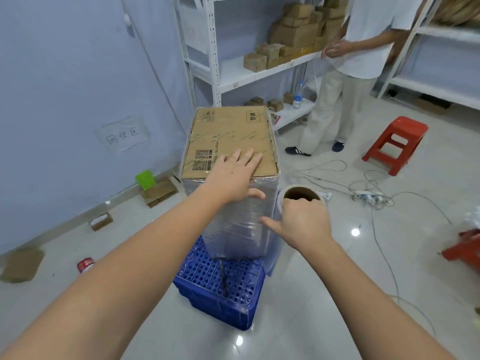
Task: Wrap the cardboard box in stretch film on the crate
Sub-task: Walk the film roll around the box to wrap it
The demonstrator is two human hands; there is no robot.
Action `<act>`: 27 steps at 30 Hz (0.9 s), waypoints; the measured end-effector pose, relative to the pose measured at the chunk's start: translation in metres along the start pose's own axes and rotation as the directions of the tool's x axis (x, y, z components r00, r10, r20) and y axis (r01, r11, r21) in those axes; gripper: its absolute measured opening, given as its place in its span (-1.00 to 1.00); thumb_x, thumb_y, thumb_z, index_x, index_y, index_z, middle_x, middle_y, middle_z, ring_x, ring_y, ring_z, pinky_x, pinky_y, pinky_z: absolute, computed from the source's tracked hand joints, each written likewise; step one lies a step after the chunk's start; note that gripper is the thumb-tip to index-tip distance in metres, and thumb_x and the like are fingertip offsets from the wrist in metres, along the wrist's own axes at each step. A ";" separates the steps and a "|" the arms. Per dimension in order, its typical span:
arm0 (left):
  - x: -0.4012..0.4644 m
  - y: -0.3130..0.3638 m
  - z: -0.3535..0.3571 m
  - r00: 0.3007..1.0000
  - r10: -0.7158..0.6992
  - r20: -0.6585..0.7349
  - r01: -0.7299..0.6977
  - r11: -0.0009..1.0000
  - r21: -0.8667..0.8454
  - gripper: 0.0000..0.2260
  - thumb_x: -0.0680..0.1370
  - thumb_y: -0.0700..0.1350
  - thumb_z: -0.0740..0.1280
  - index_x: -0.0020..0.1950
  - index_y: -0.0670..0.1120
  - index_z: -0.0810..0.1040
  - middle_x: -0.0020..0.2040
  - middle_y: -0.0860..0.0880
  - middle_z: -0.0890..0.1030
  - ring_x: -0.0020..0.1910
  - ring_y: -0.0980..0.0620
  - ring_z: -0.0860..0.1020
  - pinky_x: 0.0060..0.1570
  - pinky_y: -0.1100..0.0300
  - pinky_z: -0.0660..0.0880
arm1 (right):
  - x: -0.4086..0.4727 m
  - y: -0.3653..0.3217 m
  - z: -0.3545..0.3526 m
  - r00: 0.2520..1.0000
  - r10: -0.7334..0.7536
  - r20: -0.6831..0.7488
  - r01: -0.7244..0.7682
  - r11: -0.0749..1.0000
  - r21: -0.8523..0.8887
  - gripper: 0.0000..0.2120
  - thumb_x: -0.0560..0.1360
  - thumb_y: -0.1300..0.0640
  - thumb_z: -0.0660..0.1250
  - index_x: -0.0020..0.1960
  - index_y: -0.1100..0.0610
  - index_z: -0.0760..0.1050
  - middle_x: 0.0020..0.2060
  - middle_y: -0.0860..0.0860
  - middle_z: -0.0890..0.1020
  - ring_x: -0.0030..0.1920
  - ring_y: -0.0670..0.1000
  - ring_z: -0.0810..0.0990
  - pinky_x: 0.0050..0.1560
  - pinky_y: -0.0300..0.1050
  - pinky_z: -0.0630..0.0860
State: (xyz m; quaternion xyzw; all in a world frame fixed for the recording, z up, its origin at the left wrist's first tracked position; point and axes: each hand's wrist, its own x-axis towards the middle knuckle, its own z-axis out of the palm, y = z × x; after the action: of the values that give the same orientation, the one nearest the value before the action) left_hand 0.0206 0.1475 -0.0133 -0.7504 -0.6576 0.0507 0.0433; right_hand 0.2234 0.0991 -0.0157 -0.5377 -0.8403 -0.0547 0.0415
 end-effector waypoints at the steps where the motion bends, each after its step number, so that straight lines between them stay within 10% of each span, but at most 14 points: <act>1: 0.002 -0.011 -0.003 0.998 0.059 0.011 -0.060 0.998 0.028 0.01 0.44 0.56 0.16 0.69 0.08 -0.17 0.71 0.00 -0.04 0.66 -0.13 0.05 0.54 -0.20 0.15 | 0.001 0.001 0.002 0.999 0.032 -0.007 -0.032 0.999 -0.015 -0.41 0.43 -0.50 0.11 -0.32 0.04 0.28 -0.45 -0.06 0.46 -0.41 0.00 0.42 -0.27 -0.10 0.30; 7: 0.004 -0.047 0.003 0.977 0.212 0.009 -0.212 0.977 0.005 -0.12 0.49 0.56 0.07 0.67 0.23 -0.18 0.70 0.10 -0.08 0.67 -0.03 -0.02 0.58 -0.24 0.00 | -0.013 0.003 0.015 0.999 0.022 -0.024 -0.023 0.999 -0.023 -0.50 0.53 -0.36 0.09 -0.32 0.03 0.24 -0.49 -0.06 0.31 -0.25 0.07 0.38 -0.22 -0.08 0.27; 12: 0.007 -0.043 0.010 0.977 0.213 -0.002 -0.213 0.976 -0.043 -0.18 0.54 0.51 0.01 0.67 0.21 -0.23 0.70 0.09 -0.14 0.67 -0.06 -0.12 0.61 -0.23 -0.12 | -0.016 0.005 0.019 0.981 -0.161 -0.107 0.158 0.987 -0.033 -0.36 0.35 -0.21 0.45 -0.46 0.02 0.02 -0.60 -0.12 0.03 -0.53 0.06 0.18 -0.38 -0.12 0.39; 21: 0.005 -0.042 0.011 0.979 0.201 -0.027 -0.202 0.978 -0.041 -0.21 0.57 0.47 0.04 0.67 0.20 -0.20 0.70 0.08 -0.10 0.68 -0.07 -0.07 0.61 -0.23 -0.07 | -0.026 -0.029 -0.005 0.759 -0.648 -0.063 0.637 0.760 -0.130 -0.57 0.38 -0.17 0.34 -0.48 0.03 0.26 -0.62 -0.10 0.28 -0.57 0.00 0.23 -0.26 -0.17 0.20; 27: 0.005 -0.042 0.008 0.981 0.195 -0.017 -0.195 0.980 -0.037 -0.21 0.57 0.46 0.04 0.68 0.19 -0.19 0.70 0.07 -0.09 0.68 -0.07 -0.08 0.61 -0.24 -0.05 | -0.024 -0.030 -0.014 0.721 -0.689 -0.070 0.681 0.724 -0.108 -0.58 0.42 -0.13 0.32 -0.46 0.04 0.24 -0.60 -0.07 0.26 -0.55 0.03 0.23 -0.24 -0.14 0.16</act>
State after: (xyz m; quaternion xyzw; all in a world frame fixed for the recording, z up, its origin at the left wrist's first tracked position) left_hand -0.0211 0.1578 -0.0157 -0.8123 -0.5814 0.0369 0.0282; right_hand 0.2062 0.0634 -0.0066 -0.1866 -0.9734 -0.1257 0.0426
